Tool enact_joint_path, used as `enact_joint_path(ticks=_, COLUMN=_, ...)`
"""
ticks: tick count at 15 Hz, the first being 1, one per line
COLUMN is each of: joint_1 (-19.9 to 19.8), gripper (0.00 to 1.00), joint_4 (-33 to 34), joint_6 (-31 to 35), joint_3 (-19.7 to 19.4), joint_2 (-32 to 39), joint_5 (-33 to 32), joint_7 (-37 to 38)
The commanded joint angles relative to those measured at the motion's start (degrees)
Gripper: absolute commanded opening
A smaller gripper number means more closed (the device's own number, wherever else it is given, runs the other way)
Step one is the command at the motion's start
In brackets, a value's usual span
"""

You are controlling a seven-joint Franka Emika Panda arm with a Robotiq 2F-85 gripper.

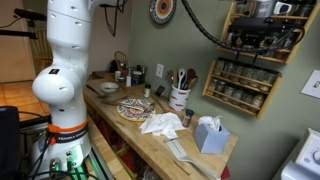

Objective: Pick up the clear spice bottle with a black lid from the table and put it on the right side of the top shelf of the bottom spice rack

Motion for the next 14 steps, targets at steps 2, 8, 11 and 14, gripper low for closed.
enact_joint_path(ticks=2, joint_1=2.99, gripper=1.00, joint_4=-9.23, joint_6=-3.40, joint_3=2.11, joint_2=-12.22, joint_5=-8.43, joint_7=3.64)
enact_joint_path(ticks=8, joint_1=11.23, gripper=1.00, joint_4=-13.75, joint_6=-10.19, joint_3=-0.36, joint_2=-22.04, joint_5=-11.32, joint_7=1.78)
enact_joint_path(ticks=11, joint_1=12.70, gripper=1.00, joint_4=-10.92, joint_6=-9.94, joint_3=-1.39, joint_2=-20.23, joint_5=-10.75, joint_7=3.15)
enact_joint_path(ticks=14, joint_1=12.89, gripper=1.00, joint_4=-12.08, joint_6=-9.93, joint_3=-1.67, joint_2=-21.06, joint_5=-10.81, joint_7=2.96)
